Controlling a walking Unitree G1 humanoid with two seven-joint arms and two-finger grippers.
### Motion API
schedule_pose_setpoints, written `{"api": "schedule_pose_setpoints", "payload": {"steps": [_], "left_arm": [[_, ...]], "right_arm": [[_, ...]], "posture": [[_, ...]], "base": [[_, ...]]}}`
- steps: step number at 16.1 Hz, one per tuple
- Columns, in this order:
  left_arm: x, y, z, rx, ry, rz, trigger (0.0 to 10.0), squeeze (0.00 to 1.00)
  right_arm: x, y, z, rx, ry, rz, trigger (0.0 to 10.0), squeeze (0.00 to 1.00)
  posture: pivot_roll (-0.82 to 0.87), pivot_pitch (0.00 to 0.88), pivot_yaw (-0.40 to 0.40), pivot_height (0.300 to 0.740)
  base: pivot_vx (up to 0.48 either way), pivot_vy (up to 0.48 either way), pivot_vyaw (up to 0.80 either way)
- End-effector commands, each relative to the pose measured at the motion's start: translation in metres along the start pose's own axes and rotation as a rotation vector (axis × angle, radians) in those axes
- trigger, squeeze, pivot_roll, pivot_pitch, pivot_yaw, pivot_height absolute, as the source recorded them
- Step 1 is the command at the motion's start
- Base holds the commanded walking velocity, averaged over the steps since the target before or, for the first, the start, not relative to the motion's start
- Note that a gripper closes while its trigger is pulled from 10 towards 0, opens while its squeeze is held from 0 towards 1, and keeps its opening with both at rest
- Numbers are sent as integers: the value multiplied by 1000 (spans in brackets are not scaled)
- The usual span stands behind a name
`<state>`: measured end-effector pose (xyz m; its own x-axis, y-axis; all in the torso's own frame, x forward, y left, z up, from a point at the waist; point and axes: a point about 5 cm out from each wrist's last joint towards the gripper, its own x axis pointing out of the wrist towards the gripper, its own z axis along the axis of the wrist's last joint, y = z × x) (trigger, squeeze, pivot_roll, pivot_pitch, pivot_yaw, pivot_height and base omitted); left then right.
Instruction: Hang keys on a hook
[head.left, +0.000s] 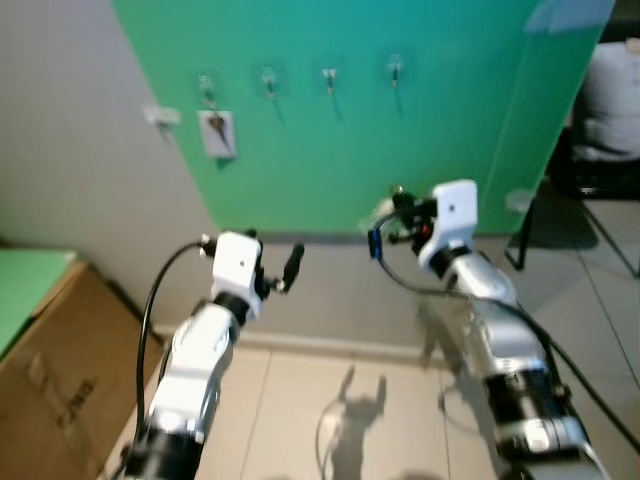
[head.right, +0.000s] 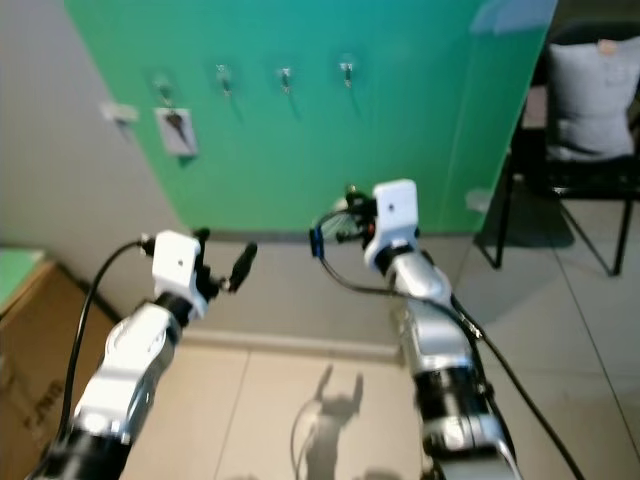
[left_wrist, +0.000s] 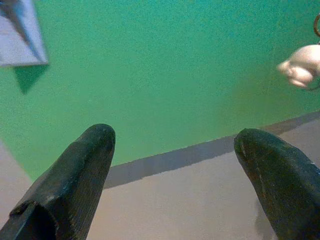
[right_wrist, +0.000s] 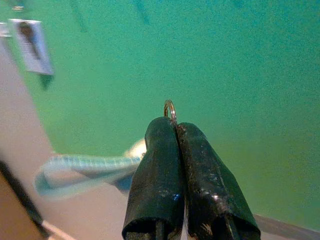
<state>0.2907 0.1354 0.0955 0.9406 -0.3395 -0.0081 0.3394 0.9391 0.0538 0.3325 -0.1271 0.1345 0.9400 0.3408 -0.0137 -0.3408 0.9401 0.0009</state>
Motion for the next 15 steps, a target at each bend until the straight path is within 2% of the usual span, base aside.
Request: {"api": "schedule_pose_setpoints", "payload": {"steps": [1, 9, 12, 15], "left_arm": [[-1, 8, 2, -3, -7, 25, 10000, 0], [0, 6, 4, -12, -28, 14, 10000, 0], [1, 7, 4, -4, -32, 26, 10000, 0], [1, 5, 4, -9, -37, 19, 10000, 0]], "right_arm": [[1, 4, 5, 2, -21, 10, 0, 0], [2, 4, 6, 7, -25, 19, 0, 0], [2, 4, 9, 19, -31, 30, 0, 0], [3, 8, 27, 63, -65, 94, 0, 0]], "posture": [[-192, 0, 123, 740], [-195, 0, 126, 740], [-197, 0, 123, 740], [-198, 0, 121, 740]], "base": [[431, 0, 0], [442, 0, 0], [0, 0, 0], [0, 0, 0]]}}
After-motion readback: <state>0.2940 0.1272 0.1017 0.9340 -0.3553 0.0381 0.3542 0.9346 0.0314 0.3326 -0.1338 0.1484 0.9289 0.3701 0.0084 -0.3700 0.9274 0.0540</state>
